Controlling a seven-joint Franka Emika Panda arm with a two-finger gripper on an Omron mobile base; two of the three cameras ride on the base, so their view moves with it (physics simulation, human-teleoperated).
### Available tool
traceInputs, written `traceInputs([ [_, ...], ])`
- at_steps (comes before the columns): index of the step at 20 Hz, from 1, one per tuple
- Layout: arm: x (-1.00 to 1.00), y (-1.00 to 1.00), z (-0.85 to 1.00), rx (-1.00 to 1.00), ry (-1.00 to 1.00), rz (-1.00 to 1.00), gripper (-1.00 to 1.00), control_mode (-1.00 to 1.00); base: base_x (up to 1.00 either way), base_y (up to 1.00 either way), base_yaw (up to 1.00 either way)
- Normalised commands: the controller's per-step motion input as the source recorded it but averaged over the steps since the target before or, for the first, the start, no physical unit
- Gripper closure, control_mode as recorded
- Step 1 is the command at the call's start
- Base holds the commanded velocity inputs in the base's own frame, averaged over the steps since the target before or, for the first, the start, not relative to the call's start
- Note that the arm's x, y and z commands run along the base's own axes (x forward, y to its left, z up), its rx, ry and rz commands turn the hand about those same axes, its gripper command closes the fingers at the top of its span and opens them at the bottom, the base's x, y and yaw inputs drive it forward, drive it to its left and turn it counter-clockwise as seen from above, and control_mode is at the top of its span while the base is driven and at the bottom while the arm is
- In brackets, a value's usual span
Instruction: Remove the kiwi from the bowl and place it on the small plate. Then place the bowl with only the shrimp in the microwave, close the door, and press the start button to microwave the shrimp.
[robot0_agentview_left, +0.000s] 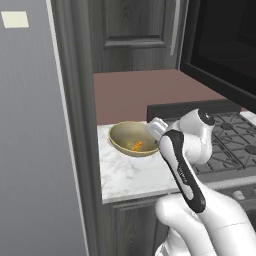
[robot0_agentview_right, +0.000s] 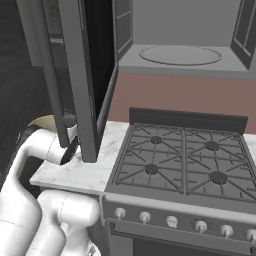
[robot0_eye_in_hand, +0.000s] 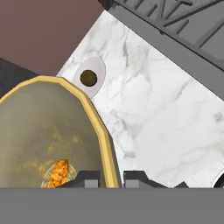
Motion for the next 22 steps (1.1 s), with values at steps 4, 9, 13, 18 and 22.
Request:
traceInputs([
  [4,-1.0,-0.08,0.45,0.03,0.0,-0.2,1.0,-1.0,0.0,0.0,0.0],
  [9,-0.95,-0.11,0.44,0.0,0.01,-0.03,1.0,-1.0,0.0,0.0,0.0],
  [13,-0.93,-0.06,0.53,0.0,0.05,0.0,1.0,-1.0,0.0,0.0,0.0],
  [18,-0.8,0.0,0.11,0.0,0.01,-0.03,1.0,-1.0,0.0,0.0,0.0],
  [22,-0.11,0.0,0.0,0.0,0.0,-0.02,1.0,-1.0,0.0,0.0,0.0],
])
